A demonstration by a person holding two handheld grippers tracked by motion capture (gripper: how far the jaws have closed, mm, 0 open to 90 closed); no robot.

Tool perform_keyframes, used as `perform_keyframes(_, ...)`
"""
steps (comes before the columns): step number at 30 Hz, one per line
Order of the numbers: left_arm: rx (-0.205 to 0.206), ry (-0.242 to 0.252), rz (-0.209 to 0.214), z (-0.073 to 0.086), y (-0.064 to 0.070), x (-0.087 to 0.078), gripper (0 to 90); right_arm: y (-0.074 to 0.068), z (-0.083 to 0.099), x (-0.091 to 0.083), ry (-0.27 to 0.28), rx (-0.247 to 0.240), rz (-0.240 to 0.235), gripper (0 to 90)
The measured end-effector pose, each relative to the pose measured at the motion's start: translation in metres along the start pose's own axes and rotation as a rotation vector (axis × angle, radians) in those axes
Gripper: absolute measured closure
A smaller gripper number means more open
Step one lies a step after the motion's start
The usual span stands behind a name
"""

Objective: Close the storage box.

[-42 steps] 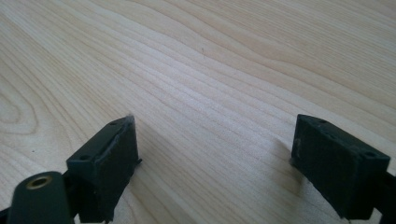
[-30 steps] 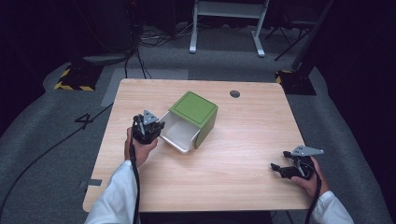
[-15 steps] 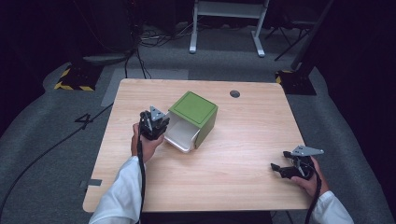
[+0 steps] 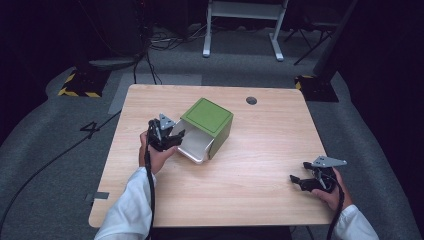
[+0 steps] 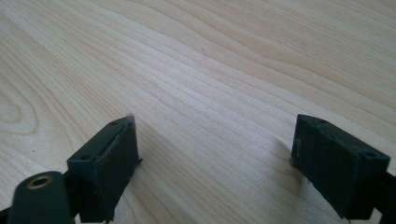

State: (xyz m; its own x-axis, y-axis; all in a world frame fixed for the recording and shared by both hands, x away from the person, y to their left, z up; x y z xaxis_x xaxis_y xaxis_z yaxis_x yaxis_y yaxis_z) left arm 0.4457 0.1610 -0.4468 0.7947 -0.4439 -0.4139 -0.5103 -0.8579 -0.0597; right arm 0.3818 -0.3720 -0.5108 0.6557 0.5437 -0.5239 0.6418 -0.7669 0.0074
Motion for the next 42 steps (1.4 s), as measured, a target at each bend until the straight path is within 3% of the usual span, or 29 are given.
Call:
perform_keyframes(3, 0.003, 0.001, 0.015, 0.007, -0.003, -0.013, 48.1, 0.000, 0.000, 0.000, 0.000, 0.000, 0.000, 14.6)
perform_keyframes(8, 0.002, 0.006, 0.019, 0.014, -0.008, -0.027, 67.5, 0.000, 0.000, 0.000, 0.000, 0.000, 0.000, 14.6)
perform_keyframes(10, 0.015, 0.007, 0.038, 0.015, -0.008, -0.029, 77.2, 0.000, 0.000, 0.000, 0.000, 0.000, 0.000, 14.6)
perform_keyframes(11, 0.023, 0.006, 0.027, 0.014, -0.007, -0.028, 81.9, 0.000, 0.000, 0.000, 0.000, 0.000, 0.000, 14.6)
perform_keyframes(13, 0.042, 0.005, 0.032, 0.012, -0.006, -0.026, 86.6, 0.000, 0.000, 0.000, 0.000, 0.000, 0.000, 14.6)
perform_keyframes(15, 0.050, 0.008, 0.021, 0.011, -0.004, -0.021, 86.3, 0.000, 0.000, 0.000, 0.000, 0.000, 0.001, 14.6)
perform_keyframes(19, 0.025, 0.011, 0.026, 0.008, -0.007, -0.016, 87.3, 0.000, 0.000, 0.000, 0.000, 0.000, 0.000, 14.6)
perform_keyframes(27, 0.045, 0.000, 0.005, -0.001, -0.005, 0.001, 87.4, 0.000, 0.000, 0.000, 0.000, 0.000, 0.000, 14.6)
perform_keyframes(32, 0.036, 0.008, 0.021, -0.005, -0.005, 0.013, 87.5, 0.000, 0.000, 0.000, 0.000, 0.001, 0.000, 14.6)
perform_keyframes(39, 0.032, 0.010, 0.007, -0.010, -0.001, 0.023, 86.9, 0.000, 0.000, 0.000, 0.000, 0.001, 0.000, 14.6)
perform_keyframes(42, 0.048, 0.000, 0.005, -0.009, 0.000, 0.019, 78.4, 0.000, 0.000, 0.000, 0.000, 0.000, 0.000, 14.6)
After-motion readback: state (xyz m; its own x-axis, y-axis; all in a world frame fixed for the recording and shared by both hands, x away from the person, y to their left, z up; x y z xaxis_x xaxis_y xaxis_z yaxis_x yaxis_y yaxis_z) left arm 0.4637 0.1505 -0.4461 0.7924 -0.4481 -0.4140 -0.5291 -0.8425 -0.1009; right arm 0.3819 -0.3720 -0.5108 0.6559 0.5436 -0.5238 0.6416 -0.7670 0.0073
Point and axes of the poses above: each handheld gripper's, and its own axes: x roughly forward along the jaws, z roughly out of its underside, y roughly to its right, the point moved 1 cm from there along x, roughly forward along the jaws, and after that the axes turned 11 degrees about y, right-handed, at the moved point
